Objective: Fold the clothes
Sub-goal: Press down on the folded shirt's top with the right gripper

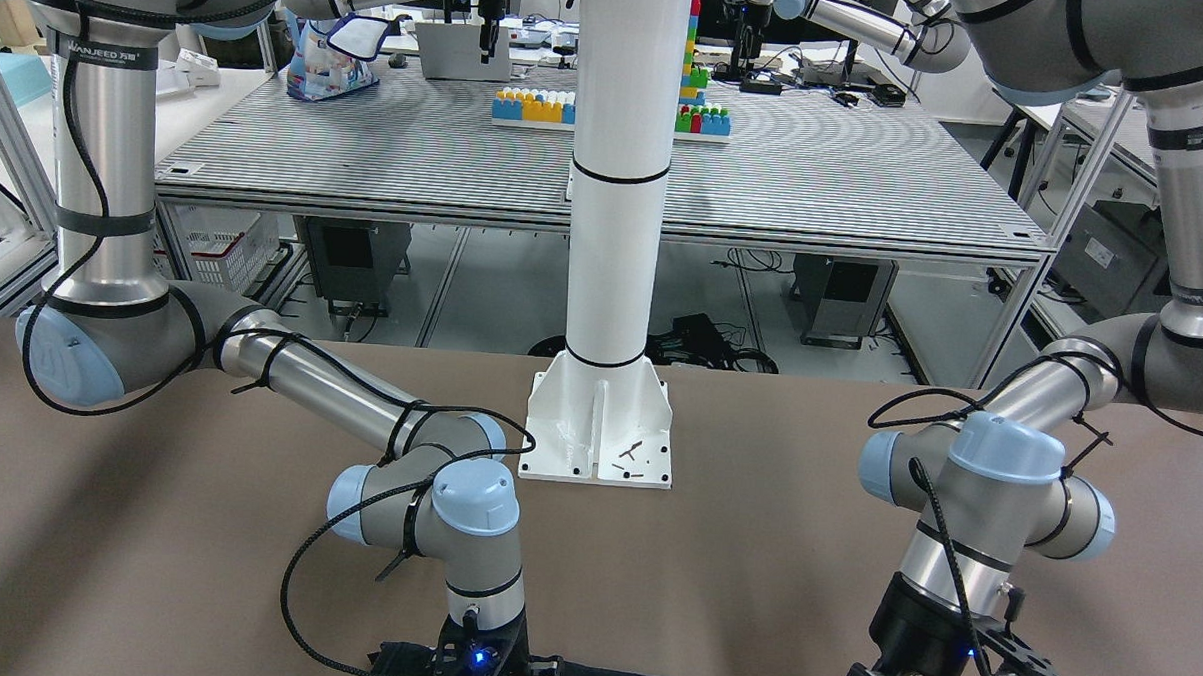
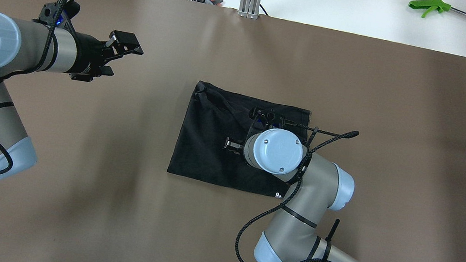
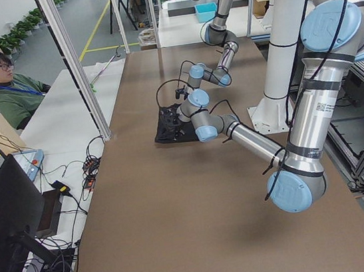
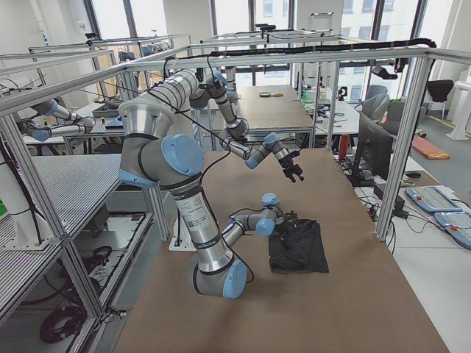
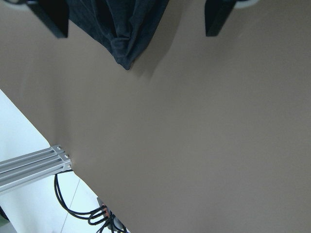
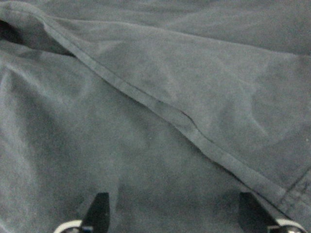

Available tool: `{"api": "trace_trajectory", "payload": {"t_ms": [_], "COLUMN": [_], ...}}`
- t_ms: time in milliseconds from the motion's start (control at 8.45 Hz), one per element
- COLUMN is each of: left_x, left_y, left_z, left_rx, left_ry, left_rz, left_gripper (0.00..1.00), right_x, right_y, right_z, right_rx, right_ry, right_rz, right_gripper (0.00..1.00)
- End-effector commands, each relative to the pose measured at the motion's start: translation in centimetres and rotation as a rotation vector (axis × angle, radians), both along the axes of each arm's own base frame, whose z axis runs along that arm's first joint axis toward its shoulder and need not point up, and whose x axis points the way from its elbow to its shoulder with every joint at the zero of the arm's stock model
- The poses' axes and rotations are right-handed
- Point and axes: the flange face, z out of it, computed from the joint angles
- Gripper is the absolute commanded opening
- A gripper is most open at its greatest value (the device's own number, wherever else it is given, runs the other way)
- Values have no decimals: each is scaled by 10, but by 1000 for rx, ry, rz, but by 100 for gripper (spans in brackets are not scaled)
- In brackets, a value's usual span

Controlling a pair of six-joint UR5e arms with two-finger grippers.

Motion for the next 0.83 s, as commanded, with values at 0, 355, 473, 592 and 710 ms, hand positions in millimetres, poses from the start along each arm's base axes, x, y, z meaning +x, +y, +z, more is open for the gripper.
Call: {"api": "trace_trajectory", "payload": {"t_ms": [0,355,473,592,710], "left_x": [2,3,4,5,6], "left_y": [-2,-3,-3,-2,-2], "left_z": [2,0,0,0,-1], "left_rx": [-3,-1,-2,-2,-1], "left_ry": [-3,-1,0,0,1], "left_rz": [1,1,3,4,6], "left_gripper": [100,100,100,100,100], "right_x": [-15,-14,-16,-21,-11], "right_y": [-6,-14,-22,-36,-55], "right_z": [0,-7,-1,11,18], "right_rx": [-5,14,23,30,48], "right_ry": [15,18,18,18,37], "right_rz": [-7,-5,3,17,26], "right_gripper": [94,94,94,93,93]}}
